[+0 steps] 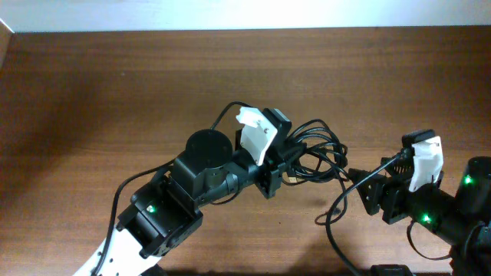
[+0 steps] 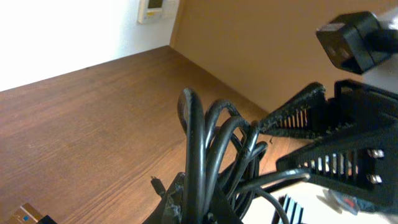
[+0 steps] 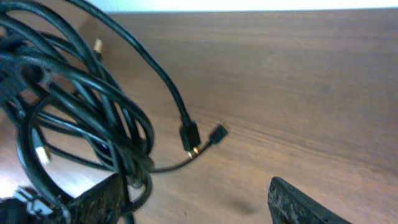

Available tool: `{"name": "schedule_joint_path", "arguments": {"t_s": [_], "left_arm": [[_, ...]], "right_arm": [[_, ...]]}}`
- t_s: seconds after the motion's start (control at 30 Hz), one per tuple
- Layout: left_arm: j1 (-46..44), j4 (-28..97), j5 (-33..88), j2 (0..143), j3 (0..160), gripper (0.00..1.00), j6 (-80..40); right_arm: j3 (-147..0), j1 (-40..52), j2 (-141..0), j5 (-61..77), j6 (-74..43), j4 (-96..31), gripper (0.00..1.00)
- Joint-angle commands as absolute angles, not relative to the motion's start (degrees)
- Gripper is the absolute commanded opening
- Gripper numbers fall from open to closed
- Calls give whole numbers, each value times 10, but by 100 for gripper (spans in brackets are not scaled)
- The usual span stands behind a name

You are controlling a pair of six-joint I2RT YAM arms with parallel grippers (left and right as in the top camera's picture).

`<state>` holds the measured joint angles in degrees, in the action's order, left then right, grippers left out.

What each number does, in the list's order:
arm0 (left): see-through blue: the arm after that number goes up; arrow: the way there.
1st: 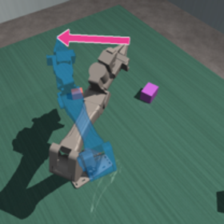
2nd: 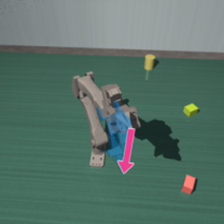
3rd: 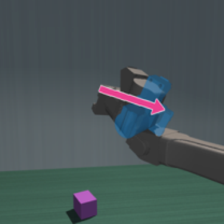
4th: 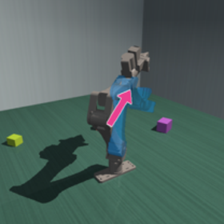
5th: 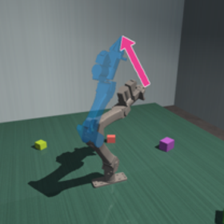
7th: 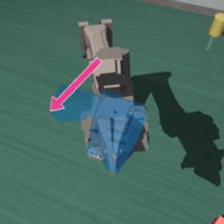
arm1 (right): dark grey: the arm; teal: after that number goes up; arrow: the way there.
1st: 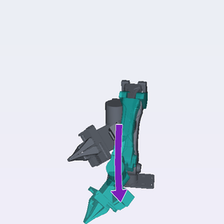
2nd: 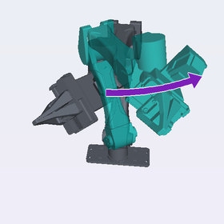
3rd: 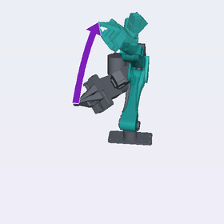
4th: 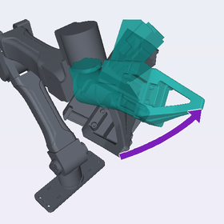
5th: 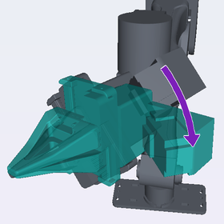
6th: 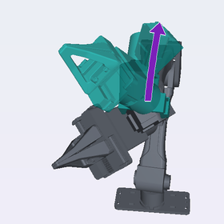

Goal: Untangle cables

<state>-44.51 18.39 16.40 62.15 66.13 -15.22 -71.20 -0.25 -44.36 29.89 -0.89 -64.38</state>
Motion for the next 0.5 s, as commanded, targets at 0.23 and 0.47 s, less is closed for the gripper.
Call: {"name": "schedule_joint_path", "arguments": {"t_s": [0.23, 0.47], "left_arm": [[-445, 143, 167, 618, 668, 0, -238], [-432, 134, 182, 618, 668, 0, -238]], "right_arm": [[-720, -4, -444, 425, 30, -596, 73], [-720, -4, -444, 430, 29, -582, 73]]}}
